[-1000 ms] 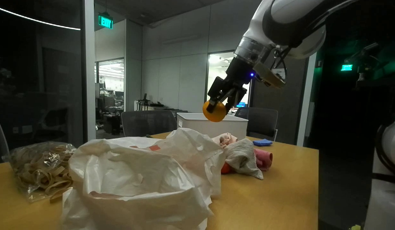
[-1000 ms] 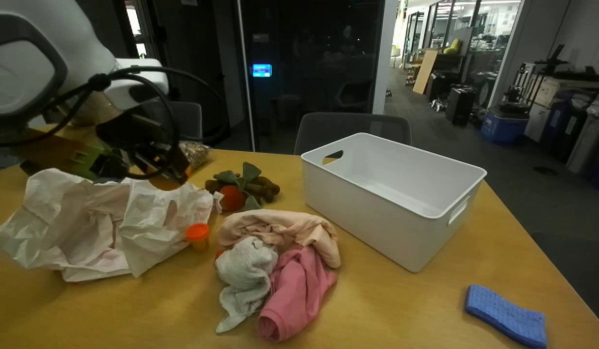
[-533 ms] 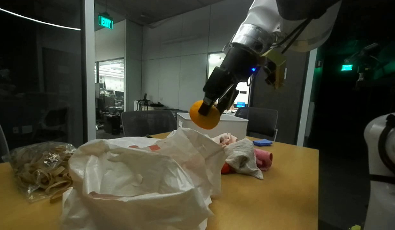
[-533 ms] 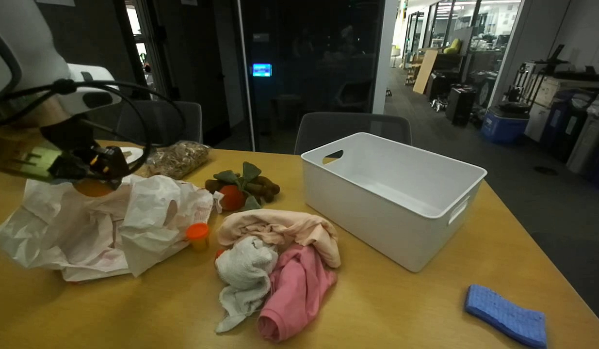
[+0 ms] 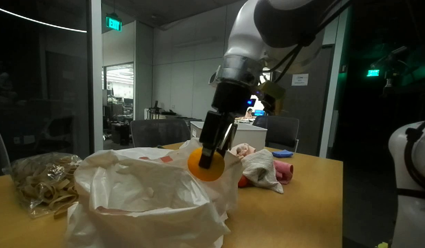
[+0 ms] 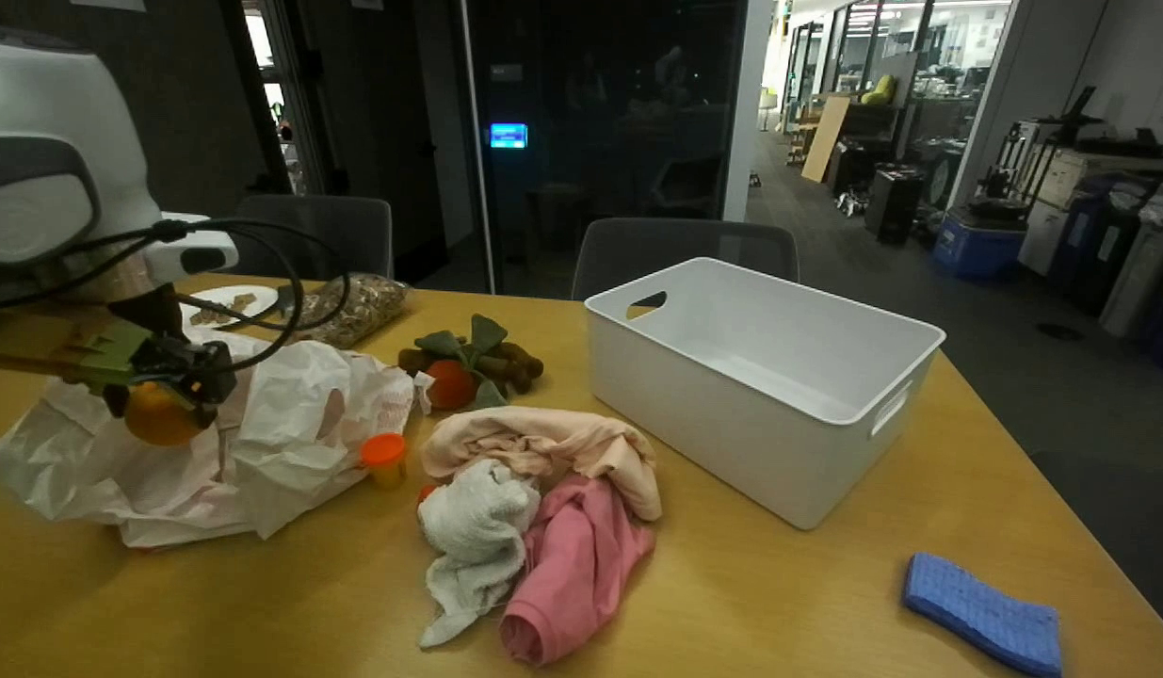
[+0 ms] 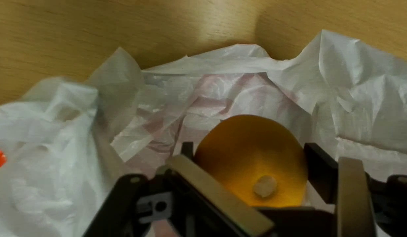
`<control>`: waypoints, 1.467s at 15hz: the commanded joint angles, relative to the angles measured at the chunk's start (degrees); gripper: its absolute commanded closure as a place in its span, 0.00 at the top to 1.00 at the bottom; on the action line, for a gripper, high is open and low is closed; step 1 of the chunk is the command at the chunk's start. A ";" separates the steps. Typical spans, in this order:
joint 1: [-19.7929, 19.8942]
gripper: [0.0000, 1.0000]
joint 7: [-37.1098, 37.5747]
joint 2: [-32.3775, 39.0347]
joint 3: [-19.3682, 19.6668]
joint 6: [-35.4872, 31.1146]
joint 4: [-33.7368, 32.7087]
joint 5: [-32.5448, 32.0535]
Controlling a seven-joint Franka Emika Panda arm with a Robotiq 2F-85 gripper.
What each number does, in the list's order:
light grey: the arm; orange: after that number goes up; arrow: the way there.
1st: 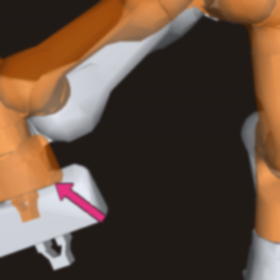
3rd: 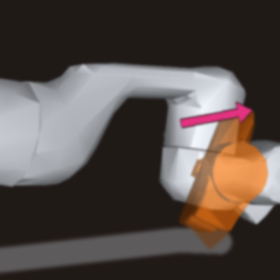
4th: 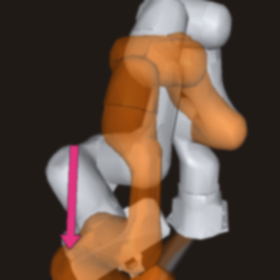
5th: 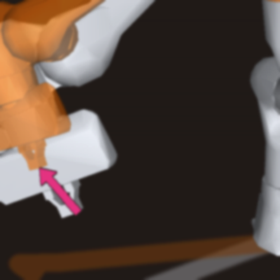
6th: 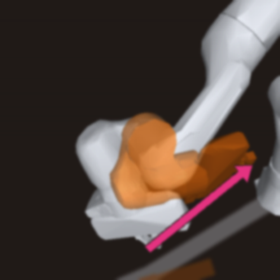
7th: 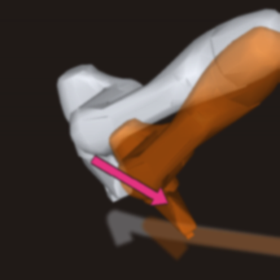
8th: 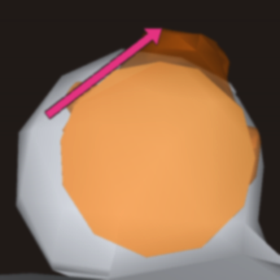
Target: Put the three plush toys into the carrier bag
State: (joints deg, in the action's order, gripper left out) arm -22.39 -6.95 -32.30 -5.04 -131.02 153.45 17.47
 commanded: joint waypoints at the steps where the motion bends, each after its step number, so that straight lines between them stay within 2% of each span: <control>1: 1.33 0.58 0.24 11.21 -3.01 -3.45 -7.86 -0.69; 3: 2.63 0.58 1.01 15.23 -3.74 -3.80 -10.88 -1.87; 4: 3.45 0.96 1.36 16.76 -3.75 -3.50 -12.11 -2.24; 6: 4.75 1.00 1.91 18.70 -3.52 -1.99 -14.38 -2.27; 9: 7.05 1.00 4.49 19.38 -3.58 -0.57 -16.12 -2.84; 11: 8.69 1.00 8.04 17.69 -3.66 2.94 -16.78 -4.03; 13: 9.76 1.00 10.62 14.66 -3.43 9.82 -17.78 -4.85; 15: 9.81 1.00 8.84 10.94 -2.24 18.14 -19.22 -2.19; 16: 9.75 1.00 6.92 9.03 -1.64 20.06 -19.59 -1.08; 19: 9.86 1.00 5.09 4.32 0.00 15.25 -19.45 3.96; 22: 11.63 1.00 7.03 5.17 -0.54 7.20 -20.67 3.07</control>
State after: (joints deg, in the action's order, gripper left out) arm -12.42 -0.17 -27.63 -5.10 -117.26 133.82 20.14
